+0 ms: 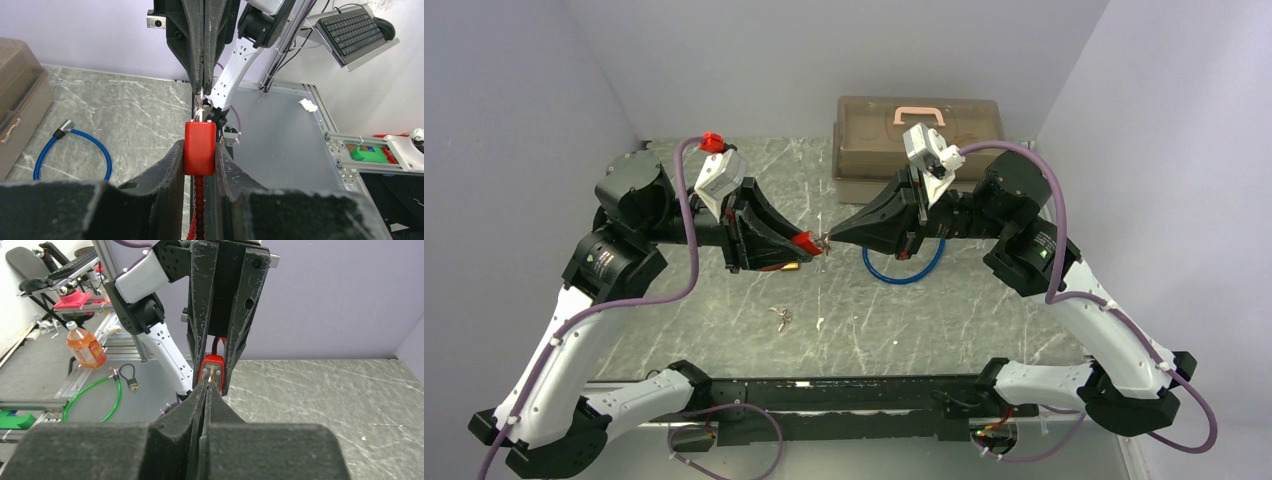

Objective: Unlock with the key

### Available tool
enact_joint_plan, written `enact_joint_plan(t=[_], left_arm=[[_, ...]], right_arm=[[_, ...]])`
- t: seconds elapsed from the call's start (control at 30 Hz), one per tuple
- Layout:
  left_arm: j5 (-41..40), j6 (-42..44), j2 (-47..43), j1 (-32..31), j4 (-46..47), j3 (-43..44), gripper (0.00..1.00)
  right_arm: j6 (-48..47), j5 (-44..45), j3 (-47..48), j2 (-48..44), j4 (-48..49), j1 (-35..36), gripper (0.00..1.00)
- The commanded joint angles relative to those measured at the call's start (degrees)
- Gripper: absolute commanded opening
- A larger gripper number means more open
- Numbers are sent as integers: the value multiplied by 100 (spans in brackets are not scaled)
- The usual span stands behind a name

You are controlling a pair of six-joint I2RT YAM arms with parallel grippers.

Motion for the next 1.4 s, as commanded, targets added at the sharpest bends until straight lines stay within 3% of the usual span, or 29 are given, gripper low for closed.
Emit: enact_joint_plan(t=[0.0, 0.53, 1.07, 1.37], left_arm=[[56, -68, -30, 30, 308, 199, 0], [-26, 25, 75, 55, 260, 415, 0], [123, -120, 234, 160, 466, 608, 0], [93, 542, 345, 142, -125, 1080, 0]], right_arm=[[-184, 104, 252, 97, -141, -24, 0], [-204, -153, 74, 607, -617, 46, 0], [-167, -35, -618, 852, -573, 738, 0], [-217, -233, -681, 1245, -882, 1227, 0]])
